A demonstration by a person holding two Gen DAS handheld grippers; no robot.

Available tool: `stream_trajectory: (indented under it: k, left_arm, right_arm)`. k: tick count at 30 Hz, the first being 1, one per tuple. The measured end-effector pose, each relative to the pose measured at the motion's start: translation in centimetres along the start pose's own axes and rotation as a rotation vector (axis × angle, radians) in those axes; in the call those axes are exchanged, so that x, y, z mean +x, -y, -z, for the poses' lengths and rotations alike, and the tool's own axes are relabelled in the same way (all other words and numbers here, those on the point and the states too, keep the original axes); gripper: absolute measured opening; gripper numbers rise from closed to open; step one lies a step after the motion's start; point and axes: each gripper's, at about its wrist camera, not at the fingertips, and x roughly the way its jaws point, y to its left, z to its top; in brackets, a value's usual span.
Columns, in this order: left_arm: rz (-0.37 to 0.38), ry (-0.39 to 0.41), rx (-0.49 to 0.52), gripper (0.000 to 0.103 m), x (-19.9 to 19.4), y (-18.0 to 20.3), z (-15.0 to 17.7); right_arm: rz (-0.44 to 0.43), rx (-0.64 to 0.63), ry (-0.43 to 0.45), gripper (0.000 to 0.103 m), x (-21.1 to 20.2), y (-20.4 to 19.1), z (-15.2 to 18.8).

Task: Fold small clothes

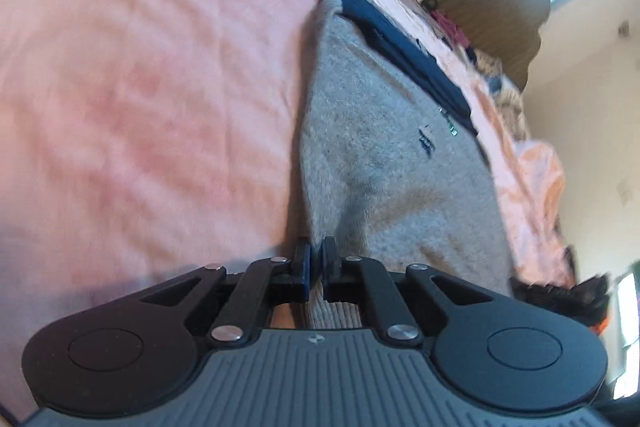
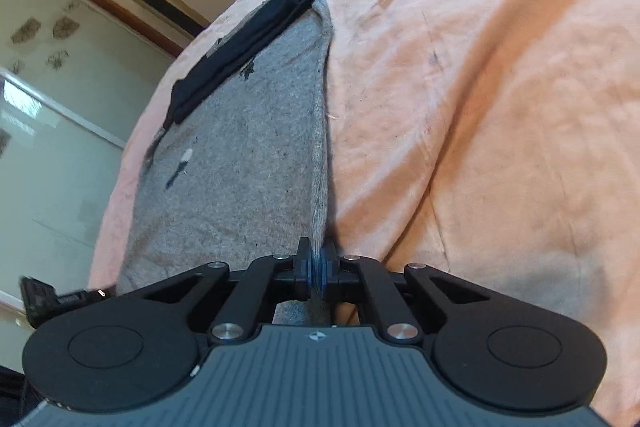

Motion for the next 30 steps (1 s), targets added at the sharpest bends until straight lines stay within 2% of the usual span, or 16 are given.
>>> stream_trajectory:
  k: [1, 3, 4, 6, 7, 10, 11, 12, 13, 15, 19, 22, 25, 28, 29, 30]
  left_arm:
    - [0.026, -0.021, -0.030, 0.009, -0.1, -0.2, 0.2]
    - [0.090, -0.030, -0.060, 0.037, -0.3, -0.5, 1.1]
    - [0.128, -0.018, -0.071, 0.045, -0.4, -0.5, 1.5]
    - [0.180, 0.006, -0.088, 0.077, -0.2, 0.0, 1.9]
    - [0.184, 0.013, -0.086, 0.080, 0.1, 0.5, 2.0]
    - [0.176, 0.007, -0.039, 0.080, 1.2, 2.0, 2.0]
    - [0.170, 0.000, -0.033, 0.064, 1.4, 2.2, 1.9]
    - [0.156, -0.027, -0.034, 0.018, 1.8, 2.2, 1.8]
    - [0.134, -0.066, -0.047, 0.009, 2.4, 2.0, 1.7]
    - [0.111, -0.064, -0.050, 0.009, 1.8, 1.6, 2.2]
    - [0.127, 0.005, 0.060, 0.009, -2.0, 2.7, 2.8]
    - [0.003, -0.058, 0.072, 0.005, -0.5, 1.2, 3.0]
    - [0.027, -0.086, 0.067, 0.006, -1.1, 0.6, 2.2]
    - [-0.072, 0.018, 0.185, 0.010, -3.6, 2.5, 0.4]
    - [-0.106, 0.067, 0.228, 0.019, -3.8, 3.6, -0.5]
    - [-0.137, 0.129, 0.260, 0.040, -3.7, 4.8, -1.5]
  right_arm:
    - [-0.024, -0.002, -0.007, 0.026, -0.3, -0.2, 0.4]
    - [-0.090, -0.007, -0.040, 0.058, -0.7, -0.6, 1.5]
    - [-0.120, -0.001, -0.058, 0.062, -0.8, -0.7, 1.9]
    - [-0.161, 0.034, -0.079, 0.064, -0.7, -0.5, 2.9]
    - [-0.181, 0.051, -0.080, 0.064, -0.5, -0.3, 3.2]
    - [-0.194, 0.072, -0.075, 0.052, -0.1, -0.3, 3.6]
    - [-0.178, 0.069, -0.089, 0.030, 0.2, -0.4, 3.7]
    - [-0.151, 0.058, -0.113, 0.012, 0.7, -0.5, 4.0]
    - [-0.149, 0.041, -0.118, 0.012, 0.8, -0.6, 4.2]
    - [-0.143, 0.022, -0.107, 0.012, 0.1, -0.9, 4.4]
    - [-0.113, -0.009, -0.043, 0.012, -3.5, -0.7, 4.3]
    - [-0.045, 0.012, -0.092, 0.010, -2.5, 0.8, 4.5]
    - [-0.055, 0.025, -0.099, 0.006, -1.9, 0.5, 4.1]
    - [0.021, -0.058, -0.012, 0.035, -2.9, -1.5, 2.4]
    - [0.058, -0.089, 0.033, 0.050, -3.0, -2.3, 1.4]
    - [0.090, -0.124, 0.076, 0.054, -2.7, -3.1, 0.2]
